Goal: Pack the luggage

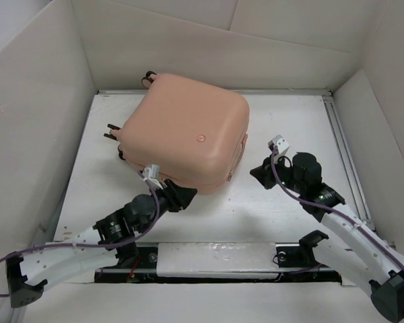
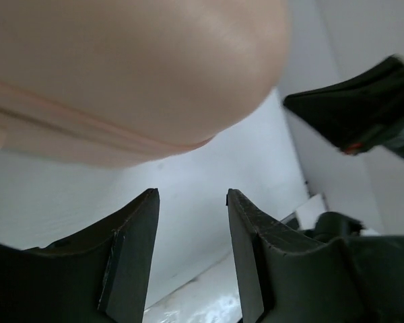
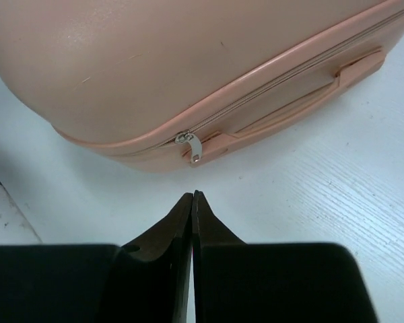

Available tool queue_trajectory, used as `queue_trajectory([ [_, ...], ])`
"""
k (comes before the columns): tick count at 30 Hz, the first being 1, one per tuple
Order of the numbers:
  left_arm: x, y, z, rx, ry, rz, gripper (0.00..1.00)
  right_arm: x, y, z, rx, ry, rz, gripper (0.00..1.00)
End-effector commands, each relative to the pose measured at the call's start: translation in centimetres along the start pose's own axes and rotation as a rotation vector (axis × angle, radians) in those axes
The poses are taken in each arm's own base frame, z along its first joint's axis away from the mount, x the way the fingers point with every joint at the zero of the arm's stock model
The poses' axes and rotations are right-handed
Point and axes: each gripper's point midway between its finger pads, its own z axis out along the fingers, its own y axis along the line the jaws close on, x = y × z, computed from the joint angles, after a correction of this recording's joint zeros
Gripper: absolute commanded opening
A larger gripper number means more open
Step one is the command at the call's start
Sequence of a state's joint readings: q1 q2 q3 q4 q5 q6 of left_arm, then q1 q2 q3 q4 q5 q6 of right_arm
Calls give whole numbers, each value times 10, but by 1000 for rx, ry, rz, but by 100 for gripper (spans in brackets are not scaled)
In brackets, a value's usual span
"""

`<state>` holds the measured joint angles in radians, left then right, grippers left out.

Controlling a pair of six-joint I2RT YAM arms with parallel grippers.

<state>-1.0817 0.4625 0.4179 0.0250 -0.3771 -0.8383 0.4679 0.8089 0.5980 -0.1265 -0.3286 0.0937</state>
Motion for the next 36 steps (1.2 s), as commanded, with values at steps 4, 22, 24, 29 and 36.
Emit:
queue_trajectory([
  [4,32,38,7,-73,21,-80,40,-1,9,10,-45,-24,-50,23],
  [22,40,99,49,-312,-50,-3,43,12,6,95,-114,83,-218,39],
  [24,41,100,49,-308,-53,-5,43,13,4,98,-114,92,-228,39],
  [29,47,103,47,-294,-36,1,43,19,8,106,-162,86,-270,40],
  [36,52,108,47,-305,-28,8,42,9,16,105,-204,-23,-324,41],
])
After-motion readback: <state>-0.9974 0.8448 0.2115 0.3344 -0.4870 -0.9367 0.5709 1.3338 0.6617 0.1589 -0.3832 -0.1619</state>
